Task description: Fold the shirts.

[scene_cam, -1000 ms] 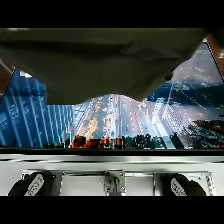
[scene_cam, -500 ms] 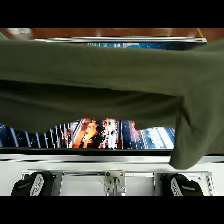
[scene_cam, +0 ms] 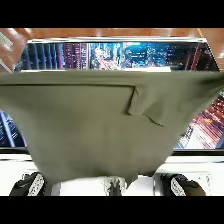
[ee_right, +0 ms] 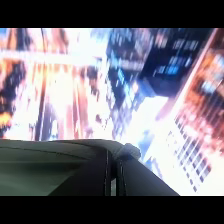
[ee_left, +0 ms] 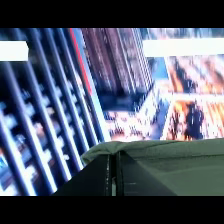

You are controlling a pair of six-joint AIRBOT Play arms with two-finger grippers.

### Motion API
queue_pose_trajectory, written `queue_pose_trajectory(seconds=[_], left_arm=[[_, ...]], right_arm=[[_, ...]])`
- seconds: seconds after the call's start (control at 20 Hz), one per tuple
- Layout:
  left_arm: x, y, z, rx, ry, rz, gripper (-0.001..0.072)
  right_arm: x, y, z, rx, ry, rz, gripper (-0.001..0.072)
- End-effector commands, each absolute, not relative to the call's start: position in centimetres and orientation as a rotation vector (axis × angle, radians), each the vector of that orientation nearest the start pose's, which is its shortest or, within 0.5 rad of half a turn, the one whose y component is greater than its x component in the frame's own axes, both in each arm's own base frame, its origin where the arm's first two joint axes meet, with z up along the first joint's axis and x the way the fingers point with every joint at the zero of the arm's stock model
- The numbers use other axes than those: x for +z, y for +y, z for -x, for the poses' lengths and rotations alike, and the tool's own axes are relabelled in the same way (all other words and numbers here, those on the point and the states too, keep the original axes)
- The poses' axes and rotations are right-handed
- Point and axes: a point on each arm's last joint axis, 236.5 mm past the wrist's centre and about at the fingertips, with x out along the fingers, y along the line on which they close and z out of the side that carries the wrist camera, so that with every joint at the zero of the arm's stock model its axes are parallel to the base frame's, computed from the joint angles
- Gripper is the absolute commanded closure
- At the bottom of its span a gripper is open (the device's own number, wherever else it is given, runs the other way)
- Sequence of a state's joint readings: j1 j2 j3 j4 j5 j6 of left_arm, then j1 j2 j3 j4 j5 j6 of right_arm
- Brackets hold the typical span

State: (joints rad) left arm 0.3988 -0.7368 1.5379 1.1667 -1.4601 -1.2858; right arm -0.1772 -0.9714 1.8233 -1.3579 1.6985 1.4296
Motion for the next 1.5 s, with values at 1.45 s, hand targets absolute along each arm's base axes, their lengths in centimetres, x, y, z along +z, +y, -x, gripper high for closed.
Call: queue_pose_trajectory(seconds=[1.45], left_arm=[[-7.1,2.5,-44.6,-0.149,1.365,0.314,0.067]], right_arm=[[-8.8,8.6,-47.0,0.142,1.436,-0.268,0.0647]])
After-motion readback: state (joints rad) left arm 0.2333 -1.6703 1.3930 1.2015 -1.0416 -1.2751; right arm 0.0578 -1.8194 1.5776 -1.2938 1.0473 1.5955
